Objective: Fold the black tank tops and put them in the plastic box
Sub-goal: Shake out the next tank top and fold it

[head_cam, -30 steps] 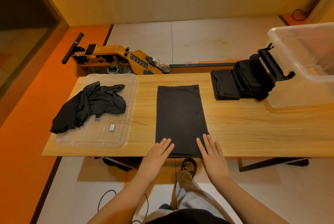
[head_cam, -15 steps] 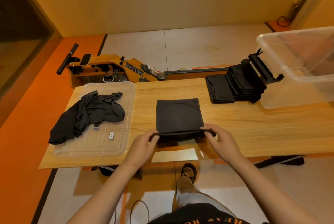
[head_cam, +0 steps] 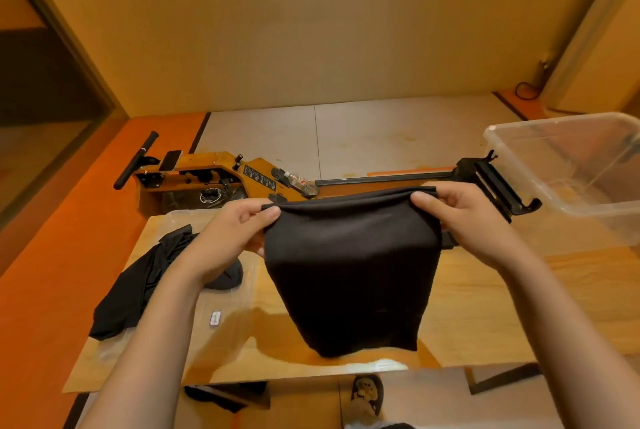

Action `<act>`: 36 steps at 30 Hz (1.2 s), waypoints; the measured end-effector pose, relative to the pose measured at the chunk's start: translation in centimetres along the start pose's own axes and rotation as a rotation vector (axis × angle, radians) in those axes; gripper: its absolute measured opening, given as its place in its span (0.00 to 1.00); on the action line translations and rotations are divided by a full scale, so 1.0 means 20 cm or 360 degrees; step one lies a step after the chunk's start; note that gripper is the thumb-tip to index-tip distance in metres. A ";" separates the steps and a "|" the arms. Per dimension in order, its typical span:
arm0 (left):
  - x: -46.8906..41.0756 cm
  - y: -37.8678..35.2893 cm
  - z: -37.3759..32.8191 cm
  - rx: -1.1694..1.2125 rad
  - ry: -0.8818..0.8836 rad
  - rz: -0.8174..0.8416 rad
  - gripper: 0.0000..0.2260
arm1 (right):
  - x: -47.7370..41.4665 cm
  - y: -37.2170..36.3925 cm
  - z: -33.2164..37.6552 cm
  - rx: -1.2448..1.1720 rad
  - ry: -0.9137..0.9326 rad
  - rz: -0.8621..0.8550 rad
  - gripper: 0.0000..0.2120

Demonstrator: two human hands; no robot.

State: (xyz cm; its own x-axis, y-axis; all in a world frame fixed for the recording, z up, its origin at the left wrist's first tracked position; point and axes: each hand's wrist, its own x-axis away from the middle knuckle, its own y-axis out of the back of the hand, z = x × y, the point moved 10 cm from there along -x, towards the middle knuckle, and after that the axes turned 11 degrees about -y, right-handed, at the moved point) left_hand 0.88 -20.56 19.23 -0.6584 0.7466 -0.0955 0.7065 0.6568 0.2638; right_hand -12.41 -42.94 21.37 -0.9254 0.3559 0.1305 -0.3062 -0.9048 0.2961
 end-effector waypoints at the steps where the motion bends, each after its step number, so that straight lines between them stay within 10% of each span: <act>1: -0.03 0.01 0.01 0.0028 0.0028 0.0023 0.11 | -0.03 -0.01 -0.01 -0.0037 -0.0040 0.0050 0.09; 12: -0.48 -0.07 0.66 -0.0662 0.0239 -0.0221 0.27 | -0.61 0.00 -0.57 0.0282 -0.0204 -0.0724 0.23; 20: 0.14 -0.70 1.21 -0.1460 0.0175 0.0472 0.29 | -0.17 -0.77 -1.29 0.1663 -0.0015 0.0178 0.26; 30: 0.30 -0.77 1.29 -0.1570 0.0066 0.0867 0.33 | -0.04 -0.83 -1.31 0.1736 0.0069 0.0059 0.31; 36: 0.45 -0.81 1.35 -0.1748 0.0032 0.1112 0.40 | 0.14 -0.92 -1.45 0.1841 0.0053 0.0346 0.50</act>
State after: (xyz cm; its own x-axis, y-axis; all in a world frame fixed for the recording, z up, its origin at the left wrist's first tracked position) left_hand -9.45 -21.57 -11.90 -0.2503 0.8851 0.3924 0.3254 -0.3048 0.8951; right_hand -15.89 -32.12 -11.15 -0.9438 0.1986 0.2643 0.2278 -0.1890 0.9552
